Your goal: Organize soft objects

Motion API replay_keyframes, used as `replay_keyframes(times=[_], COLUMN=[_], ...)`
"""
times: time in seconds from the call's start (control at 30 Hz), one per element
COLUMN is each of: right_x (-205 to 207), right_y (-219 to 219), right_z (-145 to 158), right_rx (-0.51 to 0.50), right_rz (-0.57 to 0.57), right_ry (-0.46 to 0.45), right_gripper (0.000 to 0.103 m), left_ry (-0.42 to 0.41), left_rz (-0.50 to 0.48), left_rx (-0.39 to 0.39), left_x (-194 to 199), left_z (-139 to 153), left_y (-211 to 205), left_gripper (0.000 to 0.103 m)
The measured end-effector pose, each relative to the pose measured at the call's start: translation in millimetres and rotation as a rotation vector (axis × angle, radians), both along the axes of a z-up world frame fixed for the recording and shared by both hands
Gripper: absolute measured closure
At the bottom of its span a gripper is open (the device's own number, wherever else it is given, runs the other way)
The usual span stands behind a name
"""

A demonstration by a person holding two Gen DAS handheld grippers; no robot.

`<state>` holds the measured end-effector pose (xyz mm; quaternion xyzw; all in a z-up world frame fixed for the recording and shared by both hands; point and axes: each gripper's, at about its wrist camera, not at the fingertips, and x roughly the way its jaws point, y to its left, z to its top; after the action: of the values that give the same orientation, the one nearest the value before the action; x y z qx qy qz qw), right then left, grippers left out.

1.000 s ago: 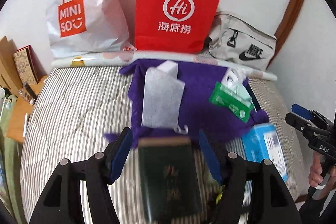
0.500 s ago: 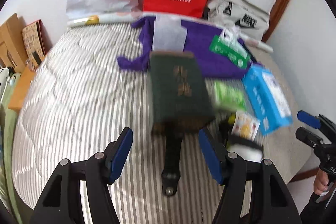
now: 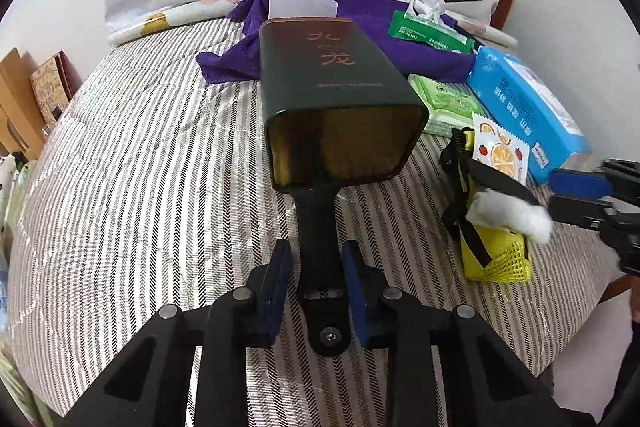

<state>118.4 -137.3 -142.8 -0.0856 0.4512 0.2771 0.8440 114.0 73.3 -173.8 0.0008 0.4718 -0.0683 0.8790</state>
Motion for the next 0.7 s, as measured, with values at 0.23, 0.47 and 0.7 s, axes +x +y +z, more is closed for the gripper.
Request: replay_keyframes(times=[0.23, 0.47, 0.7], right_x=[9.2, 6.5, -3.7], right_y=[13.6, 20.3, 2.5], right_z=[-14.1, -11.8, -2.0], right_rx=[-0.050, -0.071, -0.106], right_rz=[0.042, 0.098, 0.055], right_ry=[0.040, 0.019, -0.019], right_gripper=[0.073, 0.103, 0.095], left_ry=[-0.008, -0.007, -0.006], left_rz=[0.000, 0.009, 0.007], left_rx=[-0.021, -0.058, -0.064], left_x=[-1.0, -0.7, -1.9], left_z=[-0.6, -0.9, -0.7], left_y=[2.7, 7.1, 7.5], left_gripper=[0.077, 0.077, 0.077])
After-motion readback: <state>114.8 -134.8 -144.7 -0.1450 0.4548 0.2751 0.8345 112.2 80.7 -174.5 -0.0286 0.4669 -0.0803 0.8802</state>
